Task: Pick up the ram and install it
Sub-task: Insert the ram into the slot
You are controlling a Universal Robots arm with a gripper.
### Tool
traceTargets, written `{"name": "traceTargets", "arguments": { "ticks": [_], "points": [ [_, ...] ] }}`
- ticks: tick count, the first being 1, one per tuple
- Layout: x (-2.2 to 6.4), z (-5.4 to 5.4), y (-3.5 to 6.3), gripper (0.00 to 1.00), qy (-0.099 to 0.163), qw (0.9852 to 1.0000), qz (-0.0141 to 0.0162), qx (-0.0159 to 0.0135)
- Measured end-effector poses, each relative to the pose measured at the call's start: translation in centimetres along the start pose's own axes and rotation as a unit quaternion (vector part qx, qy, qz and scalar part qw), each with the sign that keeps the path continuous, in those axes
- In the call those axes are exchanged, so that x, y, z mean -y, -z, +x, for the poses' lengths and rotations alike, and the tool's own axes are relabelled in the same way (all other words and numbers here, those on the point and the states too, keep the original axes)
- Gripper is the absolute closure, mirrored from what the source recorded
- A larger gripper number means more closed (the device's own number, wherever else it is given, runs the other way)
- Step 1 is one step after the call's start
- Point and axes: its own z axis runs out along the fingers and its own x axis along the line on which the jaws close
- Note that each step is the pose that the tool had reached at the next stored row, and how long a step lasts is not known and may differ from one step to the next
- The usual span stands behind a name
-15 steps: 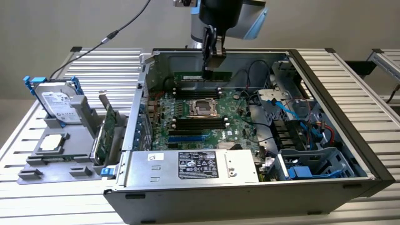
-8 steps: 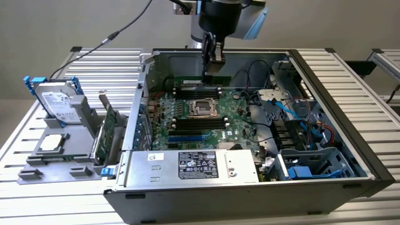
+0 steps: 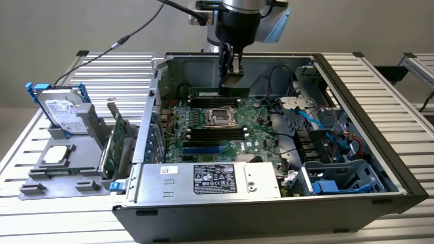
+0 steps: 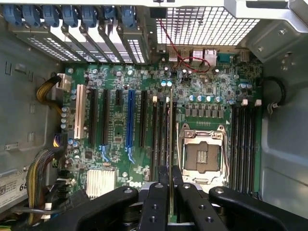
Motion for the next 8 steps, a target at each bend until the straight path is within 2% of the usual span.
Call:
{"name": "traceTargets", "arguments": {
  "ticks": [8],
  "points": [
    [0.16, 0.0, -1.44, 0.86, 0.005, 1.0, 0.0002, -0.0006]
  ]
}}
